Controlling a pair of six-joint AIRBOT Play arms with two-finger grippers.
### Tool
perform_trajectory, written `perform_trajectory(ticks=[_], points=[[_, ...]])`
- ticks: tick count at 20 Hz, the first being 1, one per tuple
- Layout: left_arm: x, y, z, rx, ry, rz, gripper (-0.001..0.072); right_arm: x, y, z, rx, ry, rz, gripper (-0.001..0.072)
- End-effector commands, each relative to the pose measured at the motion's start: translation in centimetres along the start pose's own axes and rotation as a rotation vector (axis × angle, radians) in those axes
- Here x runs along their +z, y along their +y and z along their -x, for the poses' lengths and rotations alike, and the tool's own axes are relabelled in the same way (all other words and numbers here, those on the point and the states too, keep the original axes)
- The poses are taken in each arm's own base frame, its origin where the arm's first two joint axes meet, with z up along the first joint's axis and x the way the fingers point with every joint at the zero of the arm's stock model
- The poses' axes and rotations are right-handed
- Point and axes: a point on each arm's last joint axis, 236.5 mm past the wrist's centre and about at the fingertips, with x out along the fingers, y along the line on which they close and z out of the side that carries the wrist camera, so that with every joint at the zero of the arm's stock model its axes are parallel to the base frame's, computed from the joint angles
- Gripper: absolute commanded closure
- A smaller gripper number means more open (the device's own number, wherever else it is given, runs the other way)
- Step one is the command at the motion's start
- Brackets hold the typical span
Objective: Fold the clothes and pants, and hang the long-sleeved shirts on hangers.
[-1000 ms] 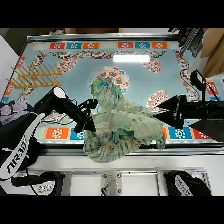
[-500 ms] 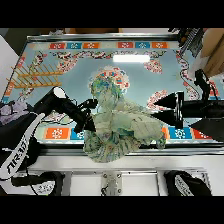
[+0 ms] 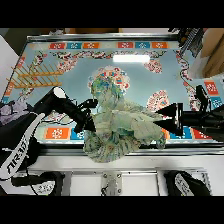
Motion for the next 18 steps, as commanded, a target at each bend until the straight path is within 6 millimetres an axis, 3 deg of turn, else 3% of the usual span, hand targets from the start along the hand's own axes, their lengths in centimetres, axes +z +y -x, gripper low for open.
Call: perform_trajectory(ticks=[1, 5, 14, 18], points=[[0.0, 0.0, 0.0, 0.001, 0.000, 0.000, 0.0697, -1.1, -0.1, -0.4, 0.002, -0.014, -0.013, 0.0203], [0.0, 0.0, 0.0, 0.001, 0.001, 0.000, 0.0697, -1.2, 0.3, -1.5, 0.052, -0.025, -0.035, 0.0204], [0.0, 0.0, 0.0, 0.000, 0.001, 0.000, 0.0697, -1.6, 0.6, -6.3, 0.206, -0.059, -0.151, 0.0204], [0.0, 0.0, 0.0, 0.000, 0.001, 0.000, 0.0697, -1.6, 0.9, -6.8, 0.223, -0.060, -0.159, 0.0205]])
